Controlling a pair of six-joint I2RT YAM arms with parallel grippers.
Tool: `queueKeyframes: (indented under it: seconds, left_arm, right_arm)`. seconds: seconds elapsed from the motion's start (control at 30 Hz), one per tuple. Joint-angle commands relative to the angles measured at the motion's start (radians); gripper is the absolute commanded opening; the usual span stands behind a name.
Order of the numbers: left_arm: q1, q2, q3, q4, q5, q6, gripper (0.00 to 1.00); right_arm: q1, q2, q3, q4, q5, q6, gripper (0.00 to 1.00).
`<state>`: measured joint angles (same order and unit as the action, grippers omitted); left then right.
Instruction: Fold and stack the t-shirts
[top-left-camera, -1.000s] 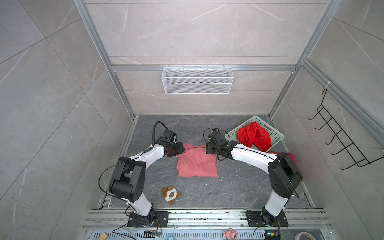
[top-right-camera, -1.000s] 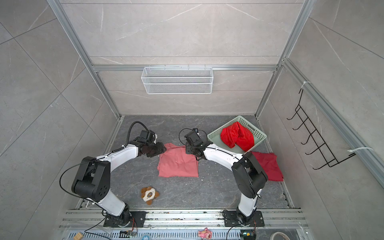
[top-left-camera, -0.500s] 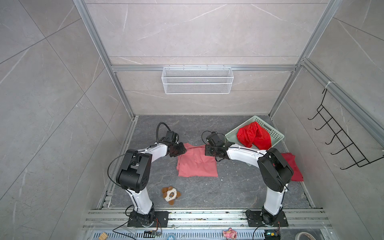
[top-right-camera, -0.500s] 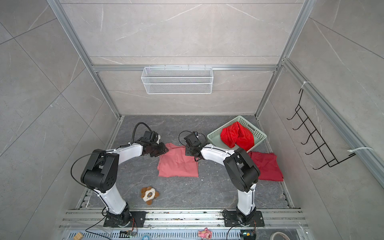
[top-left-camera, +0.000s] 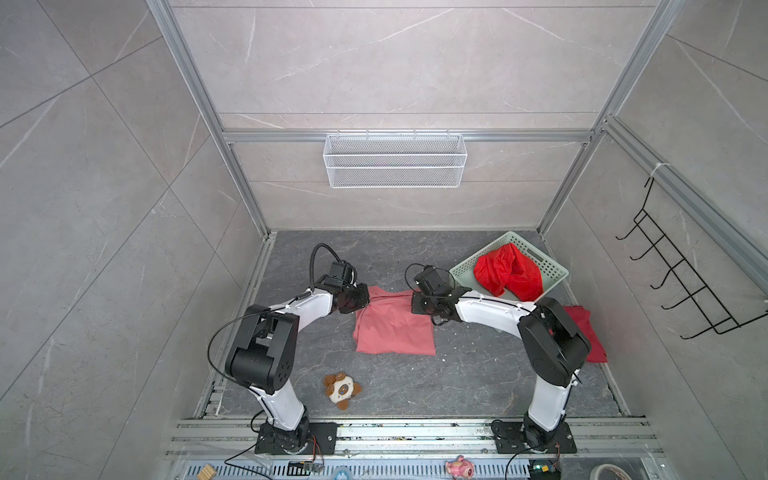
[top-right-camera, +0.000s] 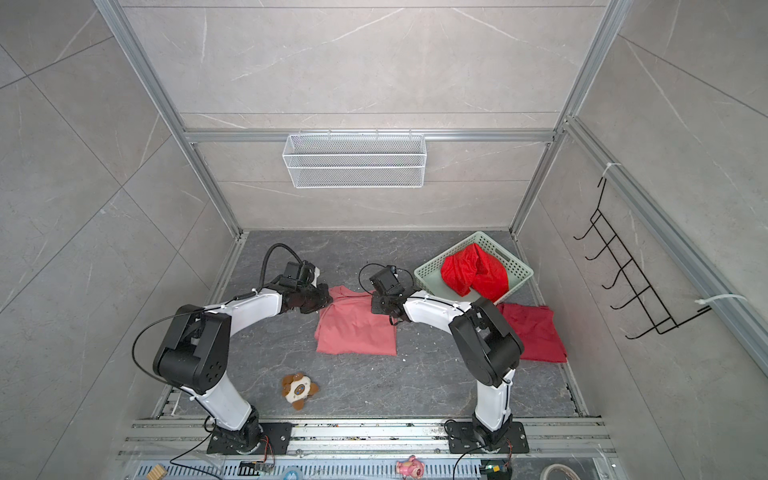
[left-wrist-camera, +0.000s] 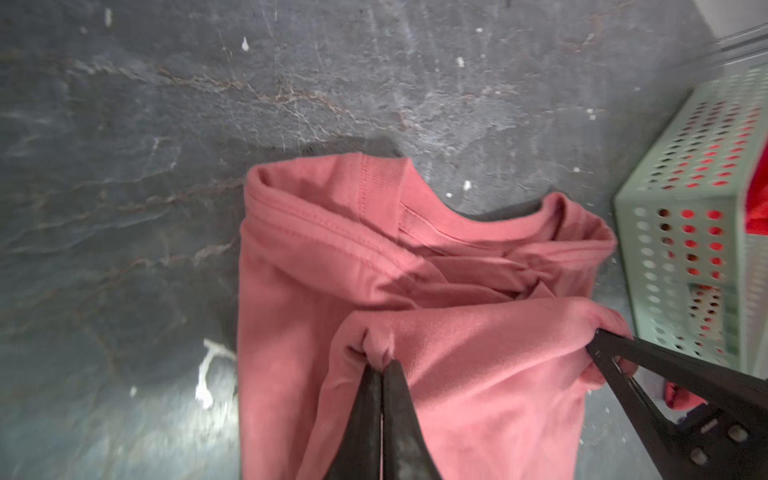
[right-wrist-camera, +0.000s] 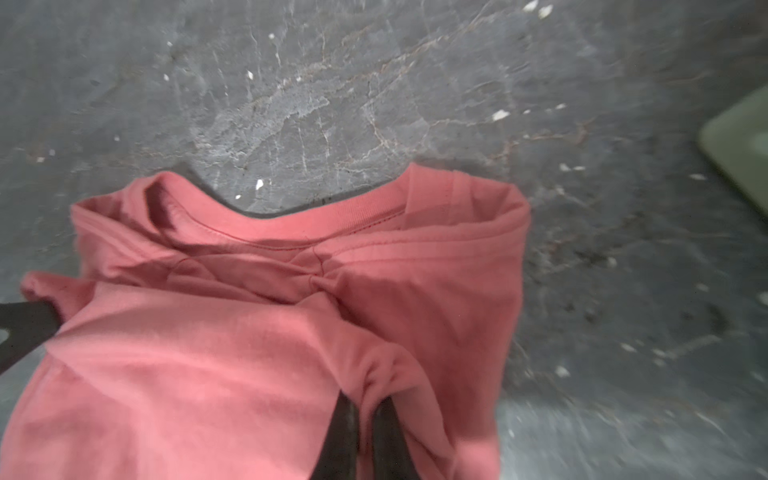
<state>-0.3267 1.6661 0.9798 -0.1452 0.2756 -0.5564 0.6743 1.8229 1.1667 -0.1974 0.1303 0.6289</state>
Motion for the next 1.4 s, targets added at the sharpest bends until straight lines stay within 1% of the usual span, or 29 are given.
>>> queueKeyframes:
  seconds: [0.0, 0.17, 0.27, 0.33, 0.4, 0.53, 0.7, 0.83, 0.93, 0.97, 1.0, 1.03, 1.13, 1.23, 1.3, 1.37]
  left_arm:
    - [-0.001, -0.149, -0.020, -0.014, 0.017, -0.029, 0.00]
    - [-0.002, -0.300, -0.051, -0.033, 0.017, -0.060, 0.00]
    - [-0.002, -0.336, -0.034, -0.033, 0.004, -0.065, 0.00]
    - [-0.002, -0.326, -0.016, -0.027, -0.013, -0.058, 0.00]
    - [0.000, -0.288, 0.012, -0.025, -0.012, -0.045, 0.00]
    - [0.000, -0.176, 0.046, 0.020, -0.001, -0.042, 0.00]
    - [0.009, -0.016, 0.104, 0.054, -0.034, -0.024, 0.00]
    - [0.034, 0.088, 0.147, 0.087, -0.064, -0.053, 0.00]
    - [0.052, 0.154, 0.177, 0.087, -0.074, -0.099, 0.00]
    - [0.058, 0.174, 0.190, 0.075, -0.072, -0.116, 0.00]
    - [0.059, 0.185, 0.203, 0.059, -0.072, -0.125, 0.04]
    - [0.059, 0.189, 0.213, 0.041, -0.080, -0.130, 0.12]
    - [0.059, 0.159, 0.217, 0.012, -0.119, -0.131, 0.27]
    - [0.060, 0.105, 0.215, -0.019, -0.167, -0.119, 0.37]
    - [0.058, 0.063, 0.212, -0.043, -0.196, -0.107, 0.39]
    - [0.050, 0.020, 0.213, -0.073, -0.211, -0.080, 0.39]
  right_arm:
    - [0.007, -0.132, -0.035, -0.044, 0.035, -0.011, 0.00]
    - [0.028, -0.237, -0.038, -0.078, 0.061, -0.029, 0.00]
    - [0.028, -0.259, -0.012, -0.089, 0.092, -0.038, 0.01]
    - [0.026, -0.233, 0.035, -0.107, 0.112, -0.061, 0.01]
    - [0.023, -0.181, 0.084, -0.121, 0.117, -0.086, 0.01]
    - [0.013, -0.057, 0.160, -0.112, 0.100, -0.093, 0.02]
    - [-0.016, 0.086, 0.245, -0.085, 0.115, -0.090, 0.02]
    - [-0.049, 0.188, 0.321, -0.054, 0.128, -0.081, 0.04]
    - [-0.072, 0.270, 0.401, -0.071, 0.123, -0.081, 0.16]
    - [-0.075, 0.292, 0.424, -0.081, 0.123, -0.082, 0.23]
    - [-0.078, 0.308, 0.442, -0.096, 0.124, -0.081, 0.30]
    - [-0.079, 0.311, 0.451, -0.107, 0.130, -0.081, 0.37]
    - [-0.080, 0.260, 0.403, -0.085, 0.180, -0.085, 0.47]
    - [-0.080, 0.184, 0.358, -0.102, 0.244, -0.106, 0.51]
    - [-0.079, 0.129, 0.327, -0.120, 0.261, -0.111, 0.51]
    - [-0.075, 0.074, 0.295, -0.143, 0.261, -0.102, 0.49]
